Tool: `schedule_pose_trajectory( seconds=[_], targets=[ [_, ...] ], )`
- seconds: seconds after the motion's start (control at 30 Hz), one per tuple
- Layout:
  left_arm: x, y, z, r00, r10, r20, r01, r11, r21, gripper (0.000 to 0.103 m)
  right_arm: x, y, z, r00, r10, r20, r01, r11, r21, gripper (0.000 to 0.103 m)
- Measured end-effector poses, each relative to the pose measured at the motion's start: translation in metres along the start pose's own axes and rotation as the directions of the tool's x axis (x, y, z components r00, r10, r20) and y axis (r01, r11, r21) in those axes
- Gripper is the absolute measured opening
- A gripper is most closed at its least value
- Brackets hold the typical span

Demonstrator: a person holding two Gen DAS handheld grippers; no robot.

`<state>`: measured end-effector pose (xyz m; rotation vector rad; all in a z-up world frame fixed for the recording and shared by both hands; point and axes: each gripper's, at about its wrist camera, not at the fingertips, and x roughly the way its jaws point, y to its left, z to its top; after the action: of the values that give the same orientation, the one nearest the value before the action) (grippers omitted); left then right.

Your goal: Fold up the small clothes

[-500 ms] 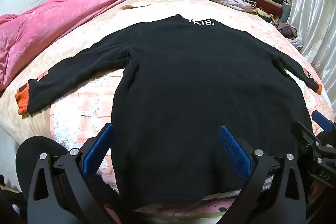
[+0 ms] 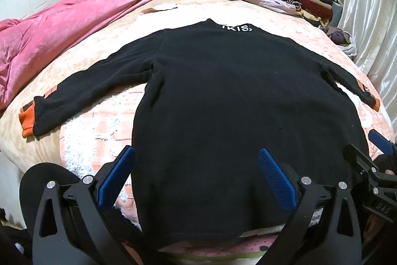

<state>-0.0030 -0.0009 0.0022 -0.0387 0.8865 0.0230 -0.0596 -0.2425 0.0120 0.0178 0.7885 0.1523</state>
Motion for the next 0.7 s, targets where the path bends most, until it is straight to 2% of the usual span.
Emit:
schedule_pose_trajectory(
  seconds=[0.7],
  targets=[
    [0.0011,-0.0001,-0.0006,1.000,0.002,0.001,-0.002,1.000,0.006,0.099,0.0004,0.0036,0.0000,1.000,-0.008,0.001,0.008,1.000,-0.008,0.095]
  ],
)
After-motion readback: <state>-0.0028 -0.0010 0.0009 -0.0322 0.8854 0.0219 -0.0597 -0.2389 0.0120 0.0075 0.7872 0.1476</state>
